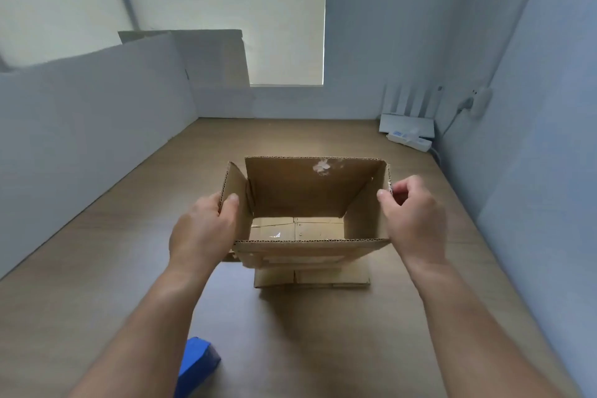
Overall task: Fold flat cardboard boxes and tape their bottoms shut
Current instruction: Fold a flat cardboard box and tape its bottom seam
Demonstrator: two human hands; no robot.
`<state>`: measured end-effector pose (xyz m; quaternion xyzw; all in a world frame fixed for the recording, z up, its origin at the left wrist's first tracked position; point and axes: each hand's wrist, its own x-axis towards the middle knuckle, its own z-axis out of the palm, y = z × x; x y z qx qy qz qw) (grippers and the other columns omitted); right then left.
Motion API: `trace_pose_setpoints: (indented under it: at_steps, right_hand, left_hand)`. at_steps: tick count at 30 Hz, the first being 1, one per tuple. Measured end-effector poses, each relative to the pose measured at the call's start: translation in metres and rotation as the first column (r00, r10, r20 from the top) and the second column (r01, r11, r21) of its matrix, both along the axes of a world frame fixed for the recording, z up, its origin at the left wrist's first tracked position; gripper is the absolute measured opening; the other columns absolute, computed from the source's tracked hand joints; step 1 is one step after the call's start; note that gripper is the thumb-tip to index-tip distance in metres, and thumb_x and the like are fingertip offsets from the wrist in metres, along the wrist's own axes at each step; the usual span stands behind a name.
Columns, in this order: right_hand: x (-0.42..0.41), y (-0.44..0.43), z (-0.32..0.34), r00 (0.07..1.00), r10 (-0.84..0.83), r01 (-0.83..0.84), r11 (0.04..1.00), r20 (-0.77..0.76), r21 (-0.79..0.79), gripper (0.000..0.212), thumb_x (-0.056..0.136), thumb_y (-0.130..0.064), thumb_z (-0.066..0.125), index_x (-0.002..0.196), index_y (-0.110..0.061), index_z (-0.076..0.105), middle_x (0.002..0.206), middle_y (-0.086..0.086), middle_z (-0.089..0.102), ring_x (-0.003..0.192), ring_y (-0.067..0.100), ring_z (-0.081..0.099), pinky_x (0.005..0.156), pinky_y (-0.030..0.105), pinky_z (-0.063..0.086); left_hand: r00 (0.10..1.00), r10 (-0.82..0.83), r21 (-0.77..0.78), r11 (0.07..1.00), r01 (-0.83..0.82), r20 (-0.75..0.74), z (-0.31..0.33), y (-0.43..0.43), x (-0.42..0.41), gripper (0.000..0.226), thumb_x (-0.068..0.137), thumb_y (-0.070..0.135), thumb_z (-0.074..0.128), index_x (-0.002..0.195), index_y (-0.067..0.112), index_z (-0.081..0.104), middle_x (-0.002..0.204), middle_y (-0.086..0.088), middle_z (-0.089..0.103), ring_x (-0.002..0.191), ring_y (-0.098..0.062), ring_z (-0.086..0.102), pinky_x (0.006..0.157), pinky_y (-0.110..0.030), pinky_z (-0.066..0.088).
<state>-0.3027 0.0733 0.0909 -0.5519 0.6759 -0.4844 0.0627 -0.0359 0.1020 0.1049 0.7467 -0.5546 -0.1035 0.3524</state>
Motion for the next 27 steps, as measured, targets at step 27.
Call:
trace_pose_setpoints:
  at_steps: [27]
  right_hand:
    - [-0.013, 0.045, -0.026, 0.911, 0.213, -0.347, 0.859, 0.352, 0.377, 0.044, 0.093, -0.057, 0.042, 0.09, -0.018, 0.062, 0.086, -0.001, 0.062, 0.076, 0.015, 0.057, 0.058, 0.027, 0.043]
  left_hand:
    - [0.868, -0.393, 0.114, 0.889, 0.443, -0.303, -0.064, 0.074, 0.0, 0.037, 0.074, 0.063, 0.054, 0.097, 0.035, 0.061, 0.105, 0.02, 0.053, 0.106, -0.004, 0.048, 0.084, -0.024, 0.046]
